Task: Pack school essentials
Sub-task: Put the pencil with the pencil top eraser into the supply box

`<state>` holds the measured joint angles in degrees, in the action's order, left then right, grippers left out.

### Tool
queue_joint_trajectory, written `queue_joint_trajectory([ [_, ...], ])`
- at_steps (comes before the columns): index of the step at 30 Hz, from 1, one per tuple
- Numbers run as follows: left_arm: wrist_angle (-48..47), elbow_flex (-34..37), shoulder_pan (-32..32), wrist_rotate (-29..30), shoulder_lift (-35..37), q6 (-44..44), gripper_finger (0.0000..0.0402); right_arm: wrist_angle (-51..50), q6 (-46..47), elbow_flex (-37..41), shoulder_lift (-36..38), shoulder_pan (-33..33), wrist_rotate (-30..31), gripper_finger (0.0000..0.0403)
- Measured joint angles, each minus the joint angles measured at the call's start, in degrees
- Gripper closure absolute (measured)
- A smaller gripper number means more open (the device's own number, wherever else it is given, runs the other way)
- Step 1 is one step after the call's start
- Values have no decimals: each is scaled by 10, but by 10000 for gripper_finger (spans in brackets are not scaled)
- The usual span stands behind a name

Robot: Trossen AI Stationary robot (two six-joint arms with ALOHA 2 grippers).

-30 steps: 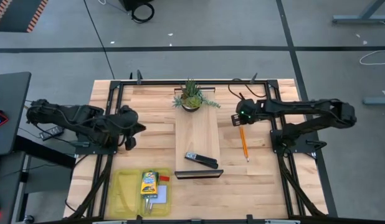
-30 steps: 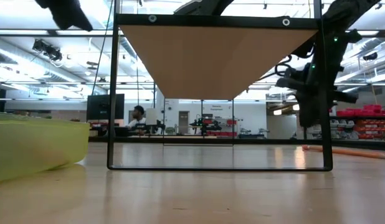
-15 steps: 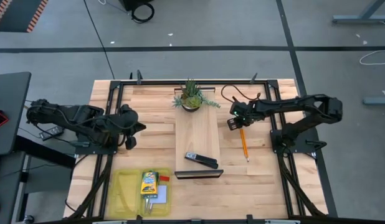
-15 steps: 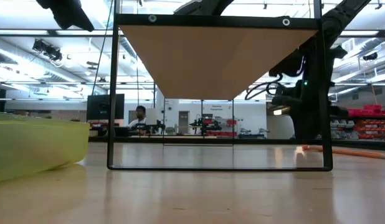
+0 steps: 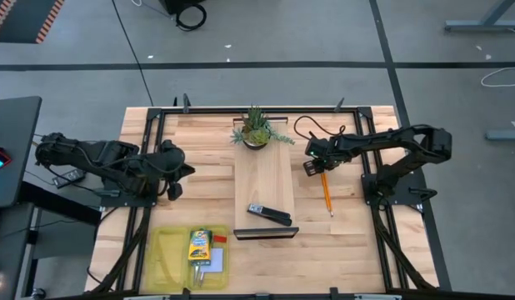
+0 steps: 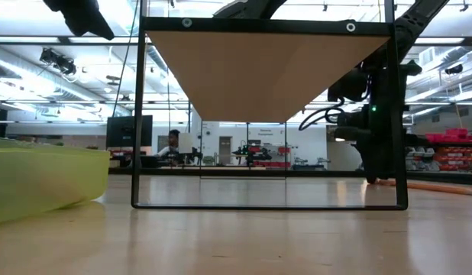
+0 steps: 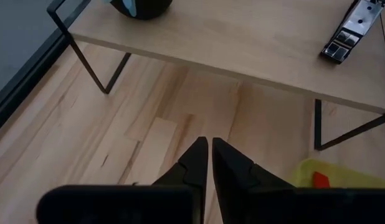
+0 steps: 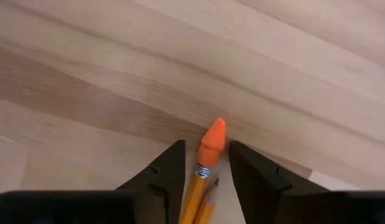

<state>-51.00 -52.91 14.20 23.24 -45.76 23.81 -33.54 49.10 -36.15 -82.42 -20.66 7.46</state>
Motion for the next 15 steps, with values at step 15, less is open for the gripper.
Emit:
queue_joint_trajectory([
  [15, -11, 0, 0, 0, 0, 15, 365, 19, -6, 1, -11, 4, 31, 333],
])
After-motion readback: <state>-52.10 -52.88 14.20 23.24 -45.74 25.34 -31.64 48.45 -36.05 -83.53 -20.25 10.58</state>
